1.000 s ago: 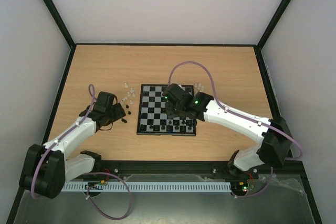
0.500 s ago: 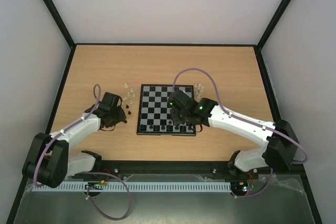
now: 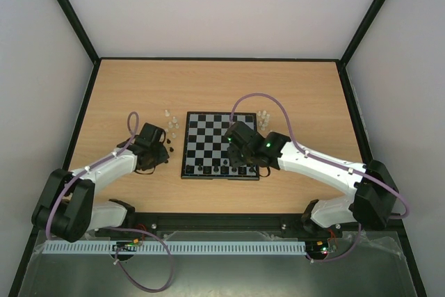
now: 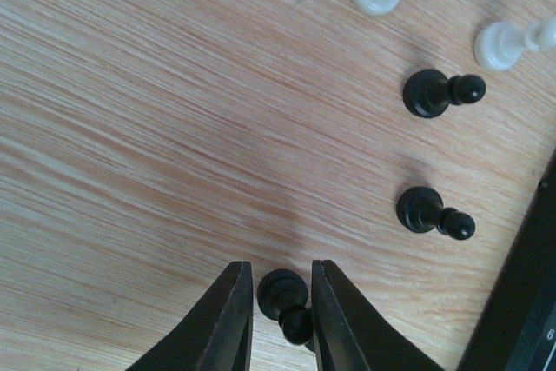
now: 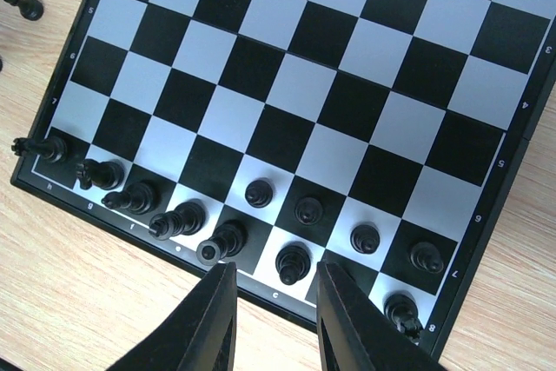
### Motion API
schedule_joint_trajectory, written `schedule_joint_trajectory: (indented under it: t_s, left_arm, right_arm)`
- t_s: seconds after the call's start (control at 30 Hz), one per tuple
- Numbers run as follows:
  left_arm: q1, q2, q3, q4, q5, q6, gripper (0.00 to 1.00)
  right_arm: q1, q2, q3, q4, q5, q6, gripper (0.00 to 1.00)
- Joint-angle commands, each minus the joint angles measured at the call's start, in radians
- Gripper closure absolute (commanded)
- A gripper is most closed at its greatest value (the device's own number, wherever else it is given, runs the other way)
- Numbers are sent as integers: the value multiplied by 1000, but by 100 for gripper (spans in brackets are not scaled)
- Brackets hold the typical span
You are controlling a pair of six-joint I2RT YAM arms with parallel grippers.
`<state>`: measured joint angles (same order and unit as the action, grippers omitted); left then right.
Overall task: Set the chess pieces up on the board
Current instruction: Pick up the chess piece at the center of the board, then place the chess piece on the chessboard.
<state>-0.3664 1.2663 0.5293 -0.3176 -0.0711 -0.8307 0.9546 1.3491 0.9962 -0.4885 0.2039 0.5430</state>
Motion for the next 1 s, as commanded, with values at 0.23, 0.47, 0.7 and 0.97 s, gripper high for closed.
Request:
schedule_joint_trajectory:
  t_s: [0.23, 0.47, 0.7, 0.97]
  left_arm:
    - [-13, 34, 39, -22, -32, 15, 97]
    - [-24, -18, 92, -114, -62, 44, 98]
    - [-57, -81, 222, -253, -81, 99, 98]
    - [-311, 94, 417, -293, -116, 70, 97]
  right_arm:
    - [-13, -20, -25, 2, -13, -17, 74]
    - [-14, -22, -15, -6, -15, -15, 74]
    - [-16, -50, 20, -51, 3, -13, 74]
    - [-28, -101, 41, -109, 37, -5, 74]
